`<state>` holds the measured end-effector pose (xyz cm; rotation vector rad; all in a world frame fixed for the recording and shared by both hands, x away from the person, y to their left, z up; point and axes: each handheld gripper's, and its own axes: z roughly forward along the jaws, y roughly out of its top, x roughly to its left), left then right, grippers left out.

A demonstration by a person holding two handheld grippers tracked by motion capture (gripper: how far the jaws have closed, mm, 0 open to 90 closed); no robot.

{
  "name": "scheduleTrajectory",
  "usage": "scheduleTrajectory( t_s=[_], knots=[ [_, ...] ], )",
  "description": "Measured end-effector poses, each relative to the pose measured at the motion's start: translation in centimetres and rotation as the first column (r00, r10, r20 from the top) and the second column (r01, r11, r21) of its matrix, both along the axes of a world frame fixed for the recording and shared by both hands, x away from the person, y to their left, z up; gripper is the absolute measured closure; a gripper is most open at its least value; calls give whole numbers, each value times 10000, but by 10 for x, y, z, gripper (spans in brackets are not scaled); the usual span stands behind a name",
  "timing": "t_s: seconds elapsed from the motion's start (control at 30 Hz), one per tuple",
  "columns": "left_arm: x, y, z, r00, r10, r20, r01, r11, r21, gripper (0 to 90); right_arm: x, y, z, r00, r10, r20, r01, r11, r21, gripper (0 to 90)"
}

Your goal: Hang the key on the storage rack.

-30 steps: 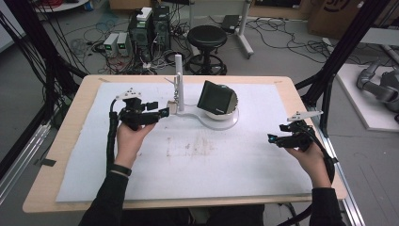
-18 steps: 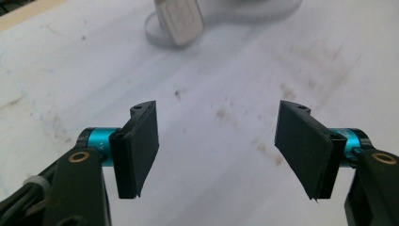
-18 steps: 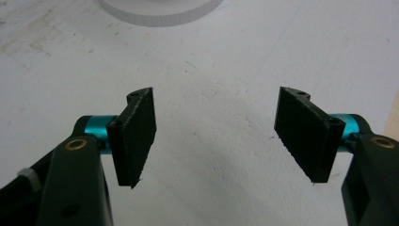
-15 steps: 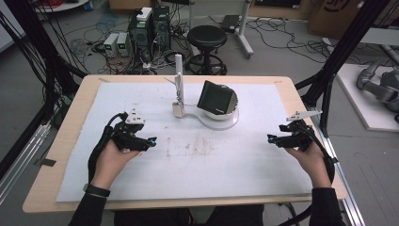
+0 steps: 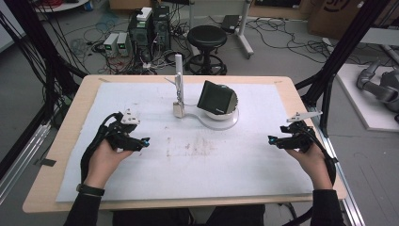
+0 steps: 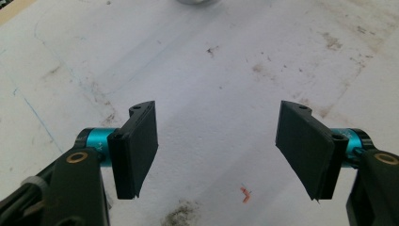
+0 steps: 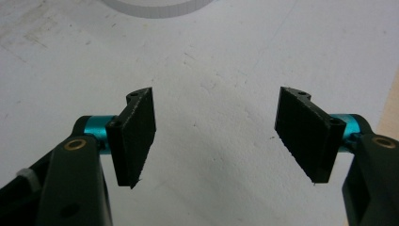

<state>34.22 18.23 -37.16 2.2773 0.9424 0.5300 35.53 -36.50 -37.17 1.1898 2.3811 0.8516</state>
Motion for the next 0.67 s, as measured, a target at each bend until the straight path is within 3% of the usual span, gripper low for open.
scheduleTrajectory(
  t_s=[0.67],
  knots=[
    [3, 1, -5, 9997, -55, -229, 53, 9999, -94, 300, 1, -1, -1, 10000, 3, -75, -3, 10000, 14, 303]
  ],
)
